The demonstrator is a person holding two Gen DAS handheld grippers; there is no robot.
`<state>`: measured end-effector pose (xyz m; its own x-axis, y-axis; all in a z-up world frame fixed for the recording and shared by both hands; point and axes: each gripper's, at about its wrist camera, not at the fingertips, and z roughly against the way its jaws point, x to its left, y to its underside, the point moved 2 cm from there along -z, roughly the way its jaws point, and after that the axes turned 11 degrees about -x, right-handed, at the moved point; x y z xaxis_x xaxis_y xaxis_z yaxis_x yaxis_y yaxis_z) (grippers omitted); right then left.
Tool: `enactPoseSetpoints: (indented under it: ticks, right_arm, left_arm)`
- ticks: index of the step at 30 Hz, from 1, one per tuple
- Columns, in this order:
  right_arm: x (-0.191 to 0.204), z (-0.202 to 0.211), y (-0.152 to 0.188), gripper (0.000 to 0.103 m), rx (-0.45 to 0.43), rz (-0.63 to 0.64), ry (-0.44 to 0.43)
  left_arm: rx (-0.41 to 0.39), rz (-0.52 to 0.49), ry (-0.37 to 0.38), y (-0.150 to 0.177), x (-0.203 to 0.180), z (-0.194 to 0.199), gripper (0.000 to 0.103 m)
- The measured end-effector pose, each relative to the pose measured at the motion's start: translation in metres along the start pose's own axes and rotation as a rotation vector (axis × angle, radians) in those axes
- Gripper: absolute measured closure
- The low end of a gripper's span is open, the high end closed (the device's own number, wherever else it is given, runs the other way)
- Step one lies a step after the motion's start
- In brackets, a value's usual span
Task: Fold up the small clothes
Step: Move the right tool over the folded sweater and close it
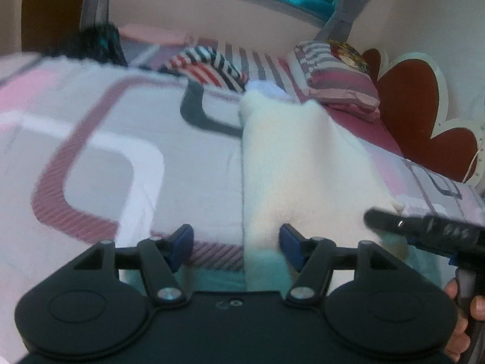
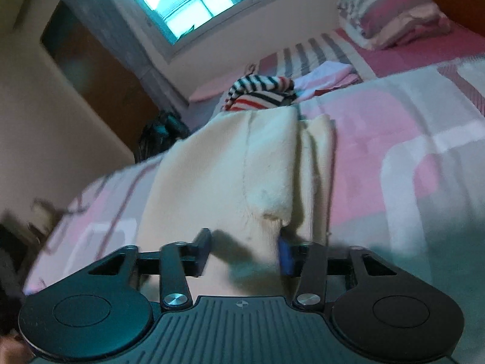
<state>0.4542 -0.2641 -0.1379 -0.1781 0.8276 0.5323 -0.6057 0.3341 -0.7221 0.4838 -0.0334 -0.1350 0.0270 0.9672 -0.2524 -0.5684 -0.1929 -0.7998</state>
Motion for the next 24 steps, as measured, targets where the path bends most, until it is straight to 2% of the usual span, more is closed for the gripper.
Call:
enactPoseSetpoints:
  ticks: [1,3,6,10,14,17,19,20,21,23,24]
  right_arm:
    - [0.003,-0.001,0.001,0.086,0.003,0.018,0.004]
    - [0.007,-0.003,0.004,0.093,0.000,0.044,0.007]
    - [0.019,0.002,0.005,0.094,-0.028,0.101,0.029]
    - [0.028,0.019,0.003,0.094,-0.055,0.116,0.025]
    - [0.019,0.020,0.008,0.094,-0.039,0.086,0.062]
    - [0.005,0.011,0.019,0.094,-0.026,0.038,0.107]
    - [0.005,0.015,0.016,0.085,-0.048,0.025,0.111]
    - [0.006,0.020,0.013,0.069,-0.058,0.032,0.129]
    - [0.008,0.030,0.008,0.059,-0.105,0.052,0.164]
    - [0.010,0.047,-0.001,0.059,-0.213,0.093,0.200]
    - [0.009,0.047,-0.007,0.061,-0.225,0.094,0.204]
  left_arm:
    - [-0.023,-0.015,-0.004,-0.003,-0.002,0.001,0.040]
    - [-0.028,-0.035,-0.002,-0.005,-0.006,-0.002,0.039]
    - [-0.006,-0.019,0.020,-0.006,-0.006,-0.008,0.040]
    - [-0.016,-0.039,0.046,-0.010,-0.012,-0.004,0.043]
    - [0.034,-0.076,0.064,-0.003,-0.022,-0.018,0.042]
    - [0.041,-0.121,0.062,0.001,-0.025,-0.021,0.038]
    - [0.036,-0.133,0.073,-0.005,-0.023,-0.015,0.043]
    - [0.010,-0.133,0.088,-0.011,-0.022,-0.008,0.049]
    - [-0.026,-0.130,0.099,-0.018,-0.020,-0.002,0.054]
    - [-0.080,-0.130,0.125,-0.033,-0.021,0.003,0.058]
    - [-0.094,-0.128,0.154,-0.038,-0.024,0.002,0.059]
